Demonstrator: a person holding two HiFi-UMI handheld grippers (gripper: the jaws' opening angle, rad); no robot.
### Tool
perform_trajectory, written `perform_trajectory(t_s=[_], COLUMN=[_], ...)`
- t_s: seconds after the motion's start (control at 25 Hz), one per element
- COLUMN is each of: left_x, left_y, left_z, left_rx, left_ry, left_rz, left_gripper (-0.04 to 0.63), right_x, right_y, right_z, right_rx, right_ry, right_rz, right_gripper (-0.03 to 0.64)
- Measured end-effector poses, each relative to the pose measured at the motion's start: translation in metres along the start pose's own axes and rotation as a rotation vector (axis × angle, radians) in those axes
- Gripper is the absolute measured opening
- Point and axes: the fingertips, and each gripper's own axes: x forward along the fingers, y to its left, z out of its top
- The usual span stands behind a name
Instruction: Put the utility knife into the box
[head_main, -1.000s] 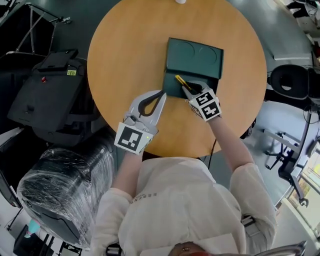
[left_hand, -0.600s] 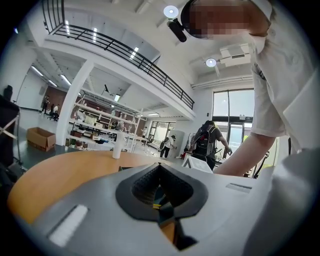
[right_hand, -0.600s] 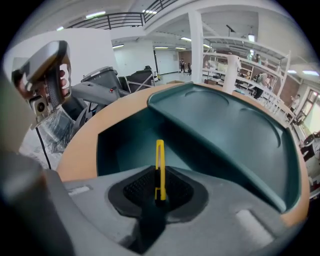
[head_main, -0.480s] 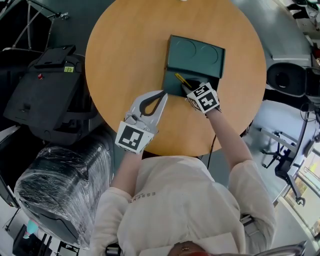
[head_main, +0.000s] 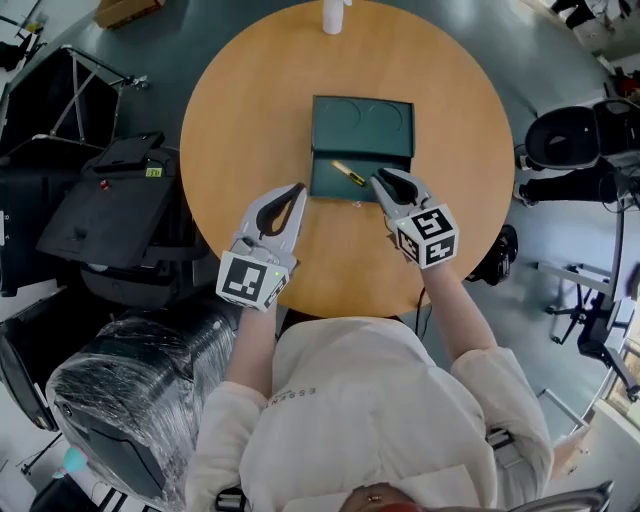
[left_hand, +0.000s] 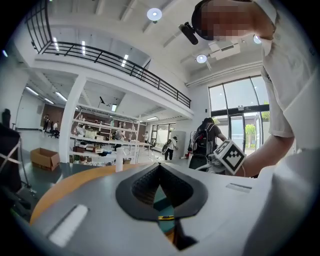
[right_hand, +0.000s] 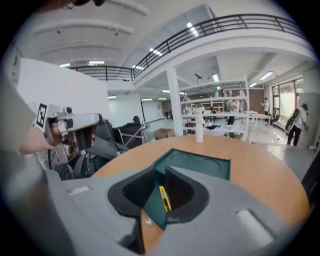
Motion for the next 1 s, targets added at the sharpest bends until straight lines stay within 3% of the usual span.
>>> perform_trajectory(t_s=[0.24, 0.44, 0.64, 0.84, 1.0], left_x=[-0.012, -0.015, -0.029, -0.086, -0.153], left_y=[-0.040, -0.085, -0.107, -0.130, -0.137], left_z=[0.020, 0.022, 0.027, 0.024, 0.007], left_rx=[0.063, 0.086, 0.088, 0.126, 0.104], left_ry=[-0.032, -0.037, -0.062, -0.085, -0.069], left_rz=[0.019, -0.035, -0.074, -0.097, -0.082], left_gripper=[0.014, 0.014, 0.014, 0.014, 0.014], right_x=[-0.078, -0.106, -0.135, -0.166, -0.184], right_y=[0.001, 0.018, 0.037, 0.082, 0.139], right_z=[0.020, 0.027, 0.037, 0.018, -0.012], right_rx=[0.093, -0.001, -0.018, -0.042, -0.034], right_ry=[-0.160, -0.190, -0.228, -0.229, -0.218], right_rz=[-0.035, -0.044, -0.076, -0.100, -0.114], right_gripper=[-0.006, -0.006, -0.006, -0.006, -0.006])
